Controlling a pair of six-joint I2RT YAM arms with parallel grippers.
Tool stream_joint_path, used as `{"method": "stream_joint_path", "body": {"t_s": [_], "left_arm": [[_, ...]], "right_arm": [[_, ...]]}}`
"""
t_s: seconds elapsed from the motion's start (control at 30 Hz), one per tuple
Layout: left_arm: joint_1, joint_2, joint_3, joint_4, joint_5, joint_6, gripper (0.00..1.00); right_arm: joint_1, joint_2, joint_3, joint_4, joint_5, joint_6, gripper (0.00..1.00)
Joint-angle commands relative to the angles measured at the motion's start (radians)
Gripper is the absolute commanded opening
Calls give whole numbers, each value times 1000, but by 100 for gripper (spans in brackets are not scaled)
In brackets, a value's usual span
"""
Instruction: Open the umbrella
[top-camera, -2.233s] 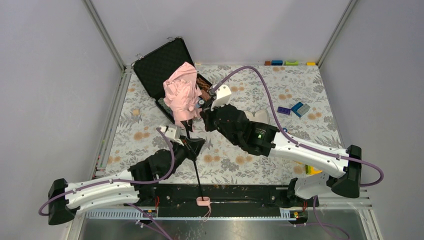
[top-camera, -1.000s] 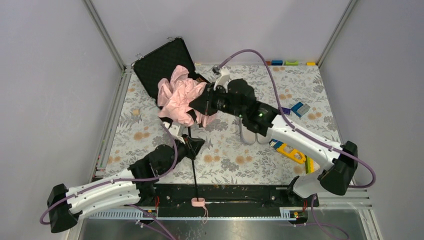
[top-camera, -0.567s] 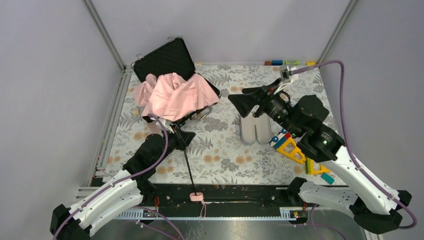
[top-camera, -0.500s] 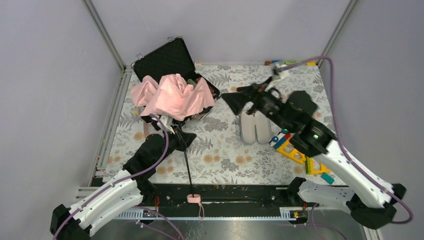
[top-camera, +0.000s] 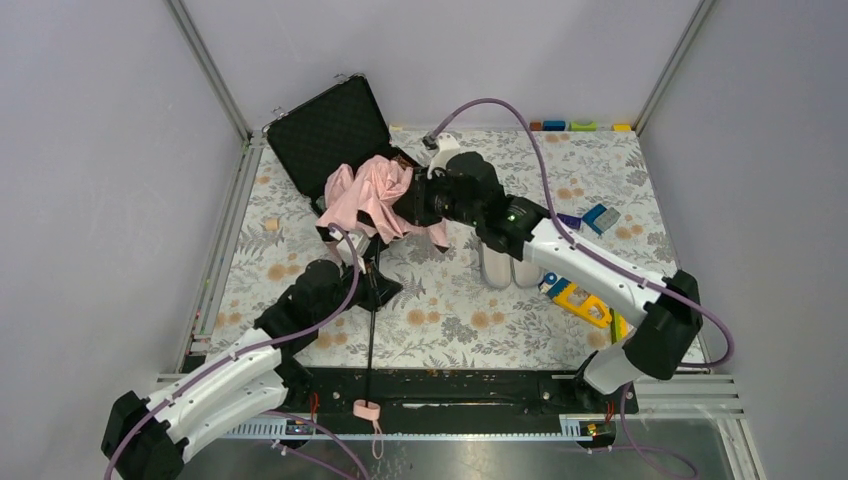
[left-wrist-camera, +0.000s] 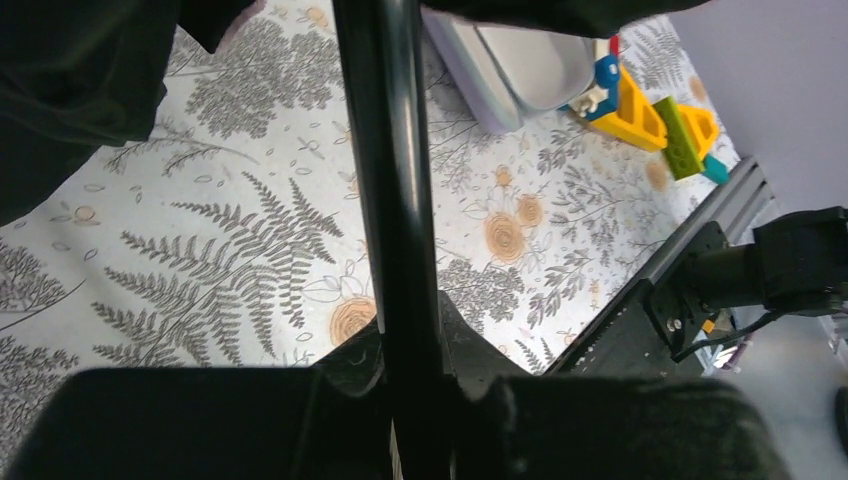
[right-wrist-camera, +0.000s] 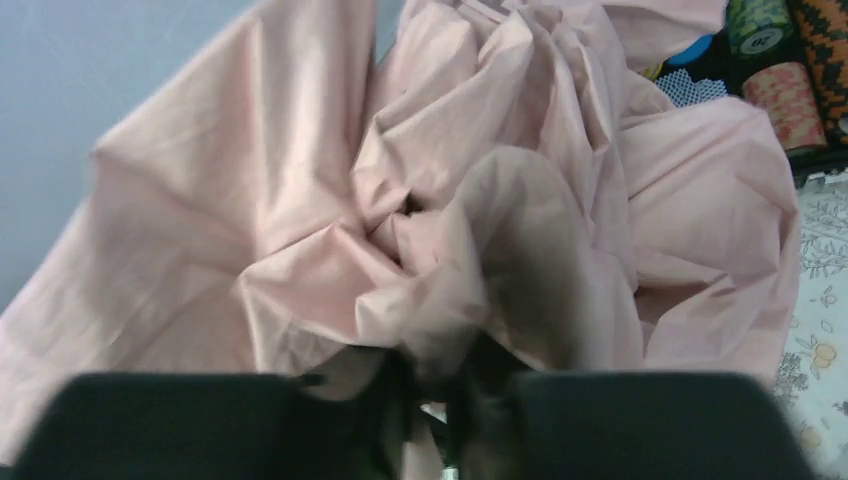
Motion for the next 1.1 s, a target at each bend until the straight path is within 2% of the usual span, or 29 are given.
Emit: {"method": "stream_joint_path", "body": {"t_s": [0.0,0.07,0.2,0.3,0.37,0.47,0.5,0.57,0.7,0.93,1.07], "left_arm": [[34,16,57,38,-15,34,0],[73,40,39,67,52,25,0],[108,88,61,57,77,-15,0],[129,71,64,67,109,-40,0],[130,45,54,79,134,-53,0],[130,18,50,42,142,-36,0],[129,17,51,23,132,-27,0],[128,25,51,18,150,-25,0],[128,37,40,28,172,-42,0],[127,43,45,18,134,-32,0],[117,62,47,18,135,-29,0]], "right_arm": [[5,-150,55,-49,98,-89,13],[-5,-228,58,-121,203,-140,11],[-31,-353,32,-249,406,-209,12],[-40,-459,-48,-250,529,-203,12],[-40,-499,-88,-242,535,-193,16],[-40,-516,-117,-205,418,-201,54],[-39,-514,-134,-166,347,-213,62],[-9,-491,-135,-115,251,-235,73],[126,-369,-26,-151,379,-300,88],[149,-81,146,-199,463,-228,94],[150,74,260,-220,420,-205,97]]}}
